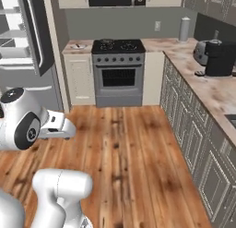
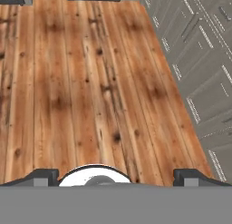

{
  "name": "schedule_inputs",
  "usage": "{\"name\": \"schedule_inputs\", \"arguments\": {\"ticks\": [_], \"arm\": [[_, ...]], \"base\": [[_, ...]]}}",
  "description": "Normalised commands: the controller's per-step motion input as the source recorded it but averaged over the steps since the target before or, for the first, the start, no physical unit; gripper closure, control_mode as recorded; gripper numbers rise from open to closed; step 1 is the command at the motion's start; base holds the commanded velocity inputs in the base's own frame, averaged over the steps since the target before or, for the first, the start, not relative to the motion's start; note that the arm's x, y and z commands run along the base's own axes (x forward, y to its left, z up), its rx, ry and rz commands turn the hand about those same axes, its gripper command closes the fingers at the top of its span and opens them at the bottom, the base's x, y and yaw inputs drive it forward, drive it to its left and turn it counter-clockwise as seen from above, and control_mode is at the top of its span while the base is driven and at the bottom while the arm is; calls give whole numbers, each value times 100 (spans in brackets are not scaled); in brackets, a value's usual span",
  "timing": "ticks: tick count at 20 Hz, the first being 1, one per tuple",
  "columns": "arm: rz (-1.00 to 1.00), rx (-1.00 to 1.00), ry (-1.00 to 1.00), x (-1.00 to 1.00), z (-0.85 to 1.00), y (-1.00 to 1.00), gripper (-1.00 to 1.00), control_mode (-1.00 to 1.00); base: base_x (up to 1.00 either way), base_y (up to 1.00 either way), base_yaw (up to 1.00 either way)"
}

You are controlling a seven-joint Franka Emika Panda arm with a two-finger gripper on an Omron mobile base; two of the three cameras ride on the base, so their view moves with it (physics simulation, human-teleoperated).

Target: Place the cold items (mango and lime) from the fridge in one tupperware on the dining counter. Place the warm items (kebab skewer and hot dog) in the stove area in another tupperware.

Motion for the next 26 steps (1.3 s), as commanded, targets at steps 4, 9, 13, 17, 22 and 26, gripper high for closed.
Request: {"name": "schedule_inputs", "arguments": {"ticks": [4, 9, 13, 17, 22, 26], "arm": [[0, 0, 0, 0, 0, 0, -100, 100], [0, 0, 0, 0, 0, 0, -100, 100], [0, 0, 0, 0, 0, 0, -100, 100], [0, 0, 0, 0, 0, 0, -100, 100], [0, 0, 0, 0, 0, 0, -100, 100], [0, 0, 0, 0, 0, 0, -100, 100]], "base": [[100, 2, 0], [100, 0, 1], [100, 1, 6], [100, 0, 12], [100, 0, 16], [100, 0, 16]]}}
